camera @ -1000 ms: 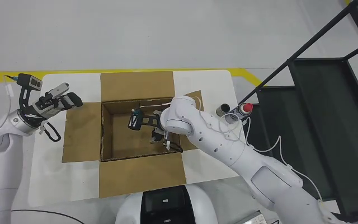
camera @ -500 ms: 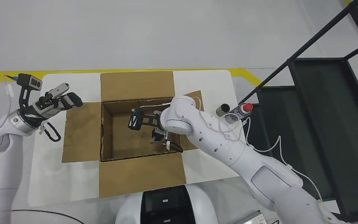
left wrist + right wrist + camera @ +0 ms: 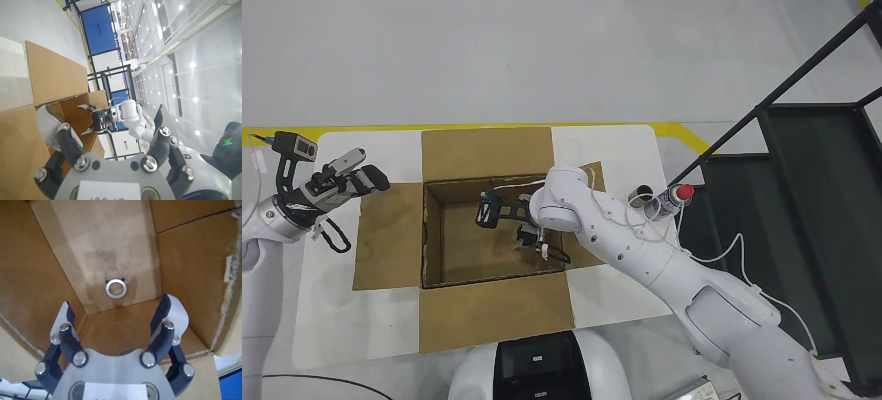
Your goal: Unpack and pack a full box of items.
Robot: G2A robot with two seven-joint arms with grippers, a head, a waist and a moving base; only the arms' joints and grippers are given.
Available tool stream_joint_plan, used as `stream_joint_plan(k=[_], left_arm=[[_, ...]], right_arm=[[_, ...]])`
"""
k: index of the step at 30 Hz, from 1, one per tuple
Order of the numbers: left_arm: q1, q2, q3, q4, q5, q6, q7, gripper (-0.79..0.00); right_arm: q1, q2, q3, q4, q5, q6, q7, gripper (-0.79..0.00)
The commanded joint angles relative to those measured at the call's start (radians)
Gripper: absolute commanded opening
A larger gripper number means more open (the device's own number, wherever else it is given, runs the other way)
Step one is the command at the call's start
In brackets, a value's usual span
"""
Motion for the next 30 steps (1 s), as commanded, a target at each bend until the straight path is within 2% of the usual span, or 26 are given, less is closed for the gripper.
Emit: stream_joint_plan(k=[1,3,4,5,7,12,17,20,21,25,30], left_arm=[[0.000,0.000,0.000,0.000,0.000,0.000,0.000,0.000],[0.000,0.000,0.000,0.000,0.000,0.000,0.000,0.000],[0.000,0.000,0.000,0.000,0.000,0.000,0.000,0.000],[0.000,0.000,0.000,0.000,0.000,0.000,0.000,0.000],[0.000,0.000,0.000,0.000,0.000,0.000,0.000,0.000],[0.000,0.000,0.000,0.000,0.000,0.000,0.000,0.000],[0.000,0.000,0.000,0.000,0.000,0.000,0.000,0.000],[0.000,0.000,0.000,0.000,0.000,0.000,0.000,0.000],[0.000,0.000,0.000,0.000,0.000,0.000,0.000,0.000],[0.000,0.000,0.000,0.000,0.000,0.000,0.000,0.000],[0.000,0.000,0.000,0.000,0.000,0.000,0.000,0.000]], right_arm=[[0.024,-0.014,-0.025,0.054,0.013,-0.018,0.000,0.000],[0.048,-0.030,-0.048,0.108,0.027,-0.027,-0.002,-0.209],[0.059,-0.038,-0.057,0.134,0.031,-0.024,-0.004,-0.212],[0.070,-0.047,-0.068,0.157,0.033,-0.022,-0.008,-0.166],[0.086,-0.063,-0.090,0.199,0.032,-0.016,-0.020,-0.203],[0.113,-0.099,-0.144,0.281,-0.019,-0.005,-0.083,-0.200],[0.131,-0.131,-0.176,0.369,-0.032,-0.014,-0.114,-0.231],[0.142,-0.148,-0.186,0.415,-0.036,-0.014,-0.133,-0.283],[0.144,-0.154,-0.189,0.428,-0.037,-0.013,-0.137,-0.326],[0.154,-0.174,-0.197,0.472,-0.030,-0.026,-0.162,-0.416],[0.163,-0.198,-0.210,0.521,-0.034,-0.032,-0.183,-0.431]])
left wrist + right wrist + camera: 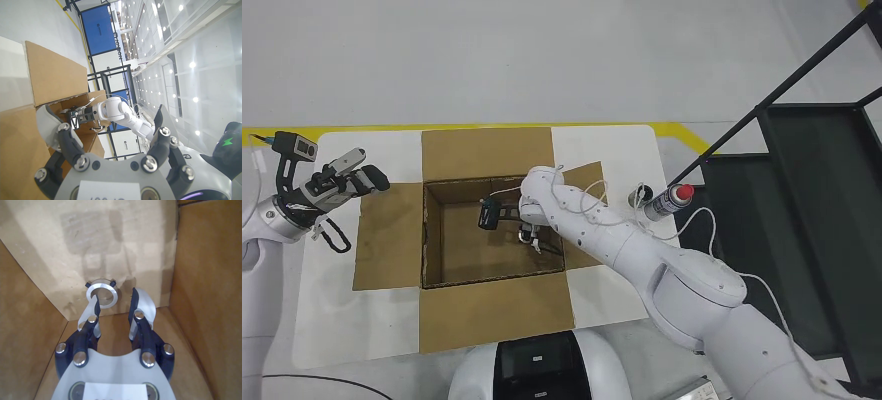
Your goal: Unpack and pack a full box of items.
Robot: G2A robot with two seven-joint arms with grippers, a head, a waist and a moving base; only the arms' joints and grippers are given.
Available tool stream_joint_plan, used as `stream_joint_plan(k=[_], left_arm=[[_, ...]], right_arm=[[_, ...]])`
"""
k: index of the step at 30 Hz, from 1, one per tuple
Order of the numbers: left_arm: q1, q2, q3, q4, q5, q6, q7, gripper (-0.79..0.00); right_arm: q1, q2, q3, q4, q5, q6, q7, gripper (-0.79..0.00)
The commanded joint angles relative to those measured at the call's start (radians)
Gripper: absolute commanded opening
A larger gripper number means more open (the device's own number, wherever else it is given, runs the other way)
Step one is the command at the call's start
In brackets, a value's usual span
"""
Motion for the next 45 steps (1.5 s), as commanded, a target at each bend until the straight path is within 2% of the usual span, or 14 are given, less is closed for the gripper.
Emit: stream_joint_plan(k=[1,6,12,20,25,31,35,41,45], left_arm=[[0.000,0.000,0.000,0.000,0.000,0.000,0.000,0.000],[0.000,0.000,0.000,0.000,0.000,0.000,0.000,0.000],[0.000,0.000,0.000,0.000,0.000,0.000,0.000,0.000],[0.000,0.000,0.000,0.000,0.000,0.000,0.000,0.000],[0.000,0.000,0.000,0.000,0.000,0.000,0.000,0.000],[0.000,0.000,0.000,0.000,0.000,0.000,0.000,0.000],[0.000,0.000,0.000,0.000,0.000,0.000,0.000,0.000],[0.000,0.000,0.000,0.000,0.000,0.000,0.000,0.000],[0.000,0.000,0.000,0.000,0.000,0.000,0.000,0.000]], right_arm=[[0.003,-0.009,-0.005,0.020,-0.003,-0.001,-0.004,-0.428],[0.008,-0.032,-0.014,0.071,-0.003,-0.005,-0.014,-0.434],[0.010,-0.055,-0.020,0.121,-0.003,-0.010,-0.036,-0.480],[0.016,-0.083,-0.024,0.174,-0.011,-0.002,-0.056,-0.785],[0.023,-0.098,-0.028,0.182,-0.023,0.007,-0.055,-0.785],[0.035,-0.094,-0.003,0.101,-0.011,0.015,-0.023,-0.785],[0.028,-0.063,0.036,-0.028,-0.020,0.038,0.019,-0.785],[-0.060,0.018,0.127,-0.258,-0.060,0.049,0.055,-0.785],[-0.060,0.018,0.127,-0.258,-0.060,0.049,0.055,-0.785]])
